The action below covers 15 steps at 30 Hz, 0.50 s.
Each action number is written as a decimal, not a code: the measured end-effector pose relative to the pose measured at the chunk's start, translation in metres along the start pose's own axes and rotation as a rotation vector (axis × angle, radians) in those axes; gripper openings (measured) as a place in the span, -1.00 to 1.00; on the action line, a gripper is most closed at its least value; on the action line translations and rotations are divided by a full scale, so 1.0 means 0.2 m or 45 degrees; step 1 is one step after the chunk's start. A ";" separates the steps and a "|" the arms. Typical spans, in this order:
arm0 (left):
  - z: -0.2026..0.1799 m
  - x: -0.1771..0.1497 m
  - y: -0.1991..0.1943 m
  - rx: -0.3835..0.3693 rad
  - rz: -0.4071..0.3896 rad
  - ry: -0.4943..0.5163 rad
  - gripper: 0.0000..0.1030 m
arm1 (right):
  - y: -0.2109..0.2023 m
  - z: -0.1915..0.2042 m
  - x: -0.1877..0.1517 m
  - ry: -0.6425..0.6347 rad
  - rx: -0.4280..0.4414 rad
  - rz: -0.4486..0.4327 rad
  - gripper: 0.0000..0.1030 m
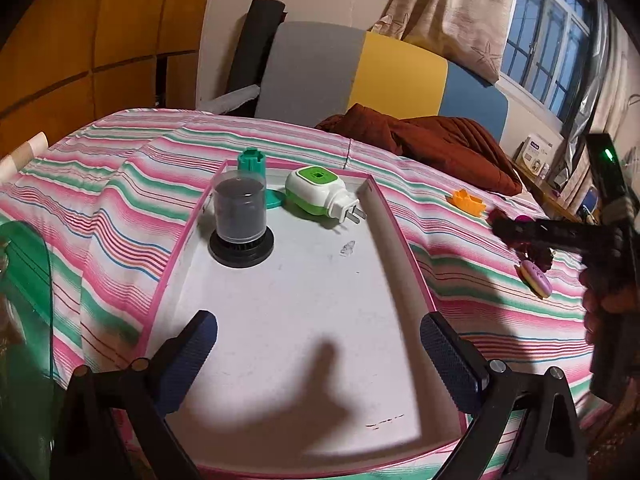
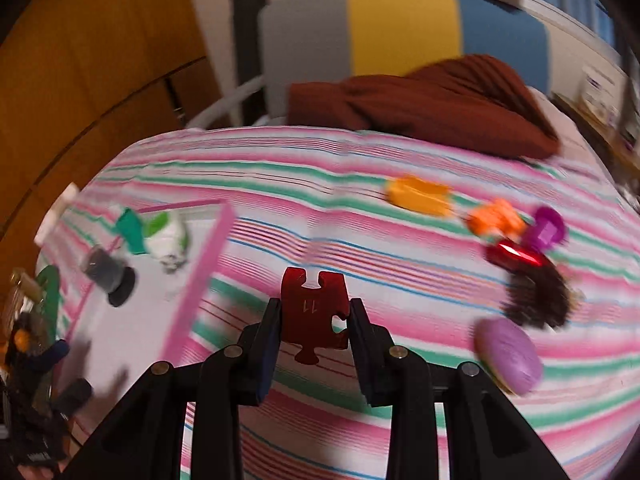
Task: Organize rigid objects
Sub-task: 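Lower the red puzzle piece onto the tray beside the plug, open right tool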
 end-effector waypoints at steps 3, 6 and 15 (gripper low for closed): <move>0.02 0.01 -0.01 -0.002 -0.003 -0.013 0.99 | 0.06 0.17 0.06 -0.044 0.054 0.005 -0.38; 0.03 0.01 -0.02 -0.004 -0.011 -0.023 0.99 | 0.15 0.31 0.10 -0.068 0.096 0.019 -0.38; 0.12 0.00 -0.07 0.029 -0.014 -0.054 0.99 | 0.41 0.55 0.15 -0.122 0.106 0.101 -0.38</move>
Point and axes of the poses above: each gripper's, at about its wrist camera, not at the fingertips, and y roughly the way its jaws point, z to its left, x to its top, the point moved 8 cm from there along y, roughly the way its jaws point, and after that the axes turned 14 degrees about -z, right-handed, at the moved point
